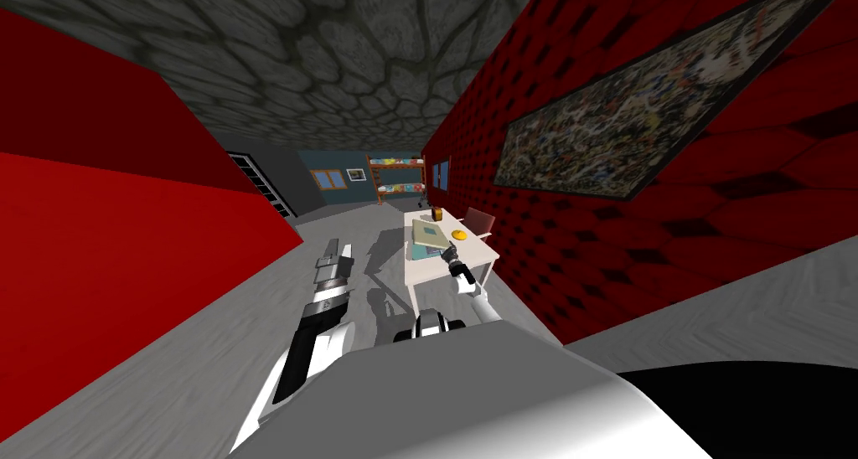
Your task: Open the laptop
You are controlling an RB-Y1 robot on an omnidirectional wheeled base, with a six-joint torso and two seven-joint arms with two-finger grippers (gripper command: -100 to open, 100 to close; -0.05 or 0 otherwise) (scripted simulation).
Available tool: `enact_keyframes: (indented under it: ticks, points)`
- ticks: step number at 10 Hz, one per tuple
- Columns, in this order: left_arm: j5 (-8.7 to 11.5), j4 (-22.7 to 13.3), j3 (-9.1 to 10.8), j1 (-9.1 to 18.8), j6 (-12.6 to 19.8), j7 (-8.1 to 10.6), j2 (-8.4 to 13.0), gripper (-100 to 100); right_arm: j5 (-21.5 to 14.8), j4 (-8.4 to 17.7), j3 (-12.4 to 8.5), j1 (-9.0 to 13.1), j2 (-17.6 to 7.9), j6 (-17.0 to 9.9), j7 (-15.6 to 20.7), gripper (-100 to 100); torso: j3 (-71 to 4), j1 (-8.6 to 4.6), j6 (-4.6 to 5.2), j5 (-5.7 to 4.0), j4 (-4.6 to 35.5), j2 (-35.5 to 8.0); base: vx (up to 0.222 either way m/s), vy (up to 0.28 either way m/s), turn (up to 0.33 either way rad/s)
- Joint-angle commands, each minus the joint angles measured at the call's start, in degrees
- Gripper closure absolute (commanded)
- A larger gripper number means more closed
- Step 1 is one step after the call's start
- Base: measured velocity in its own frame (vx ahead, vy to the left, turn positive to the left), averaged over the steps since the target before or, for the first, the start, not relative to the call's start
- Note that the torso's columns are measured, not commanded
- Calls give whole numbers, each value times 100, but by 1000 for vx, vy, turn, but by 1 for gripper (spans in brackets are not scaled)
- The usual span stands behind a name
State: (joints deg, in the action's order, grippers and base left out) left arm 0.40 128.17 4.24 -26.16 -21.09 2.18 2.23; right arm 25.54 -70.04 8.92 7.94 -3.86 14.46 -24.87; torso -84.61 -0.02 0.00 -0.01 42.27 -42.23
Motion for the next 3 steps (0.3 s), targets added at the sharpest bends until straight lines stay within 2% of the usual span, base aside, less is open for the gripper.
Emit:
enact_keyframes:
  ticks: [1, 3]
  points:
    - [0, 0, 0, 0, 0, 0, 0, 0, 0, -3, 1, 2, 1, 2, 0, 0, 1, 0, 0, 0, -2, 0, 0, 0, 0]
    - [0, 0, 0, 0, 0, 0, 0, 0, 0, -3, 1, 2, 1, 2, 0, 0, 3, 2, 0, 0, 1, -4, 0, 0, 0]
